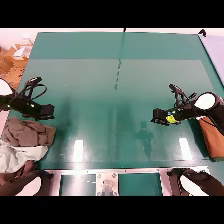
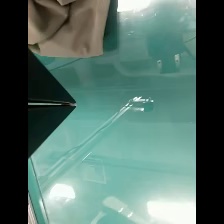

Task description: Fold the shirts.

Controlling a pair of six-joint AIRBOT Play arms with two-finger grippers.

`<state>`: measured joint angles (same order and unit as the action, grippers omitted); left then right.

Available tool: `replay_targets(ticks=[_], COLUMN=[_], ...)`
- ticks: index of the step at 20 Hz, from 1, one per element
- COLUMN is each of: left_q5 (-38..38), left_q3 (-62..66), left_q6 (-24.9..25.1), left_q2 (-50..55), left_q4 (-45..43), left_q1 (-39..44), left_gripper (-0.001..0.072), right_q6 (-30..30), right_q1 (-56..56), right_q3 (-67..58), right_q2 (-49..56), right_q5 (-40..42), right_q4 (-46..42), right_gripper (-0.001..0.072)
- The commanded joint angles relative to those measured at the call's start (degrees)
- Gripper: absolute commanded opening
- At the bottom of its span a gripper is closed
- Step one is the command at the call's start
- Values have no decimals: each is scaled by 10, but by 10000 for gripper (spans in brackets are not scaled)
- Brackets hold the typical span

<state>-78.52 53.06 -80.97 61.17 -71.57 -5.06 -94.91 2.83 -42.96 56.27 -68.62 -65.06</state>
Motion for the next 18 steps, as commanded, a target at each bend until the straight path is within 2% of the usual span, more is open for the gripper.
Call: replay_targets(ticks=[1,4,7,8,9,10,14,15,16,17,18], left_q5=[12,7,-16,-20,-18,-13,42,57,64,67,64], left_q3=[0,0,-9,-23,-44,-72,-192,-209,-214,-210,-198], left_q6=[0,-11,-104,-120,-133,-146,-148,-148,-146,-143,-143], left_q2=[0,0,0,0,0,0,0,0,0,0,0], left_q4=[0,-56,-260,-314,-349,-380,-437,-436,-435,-434,-433], left_q1=[0,0,0,0,0,0,0,0,0,0,0], left_gripper=[24,23,26,280,720,701,695,510,67,23,22], right_q6=[0,0,0,0,0,0,0,0,0,0,0], right_q1=[2,2,2,2,2,2,2,2,2,2,2], right_q3=[0,0,0,0,0,0,0,0,0,0,0], right_q2=[-1,-1,-1,-1,-1,-1,-1,-1,-1,-1,-1], right_q5=[1,1,1,1,1,1,1,1,1,1,1], right_q4=[1,1,1,1,1,1,1,1,1,1,1], right_gripper=[24,23,23,23,23,23,23,23,23,23,24])
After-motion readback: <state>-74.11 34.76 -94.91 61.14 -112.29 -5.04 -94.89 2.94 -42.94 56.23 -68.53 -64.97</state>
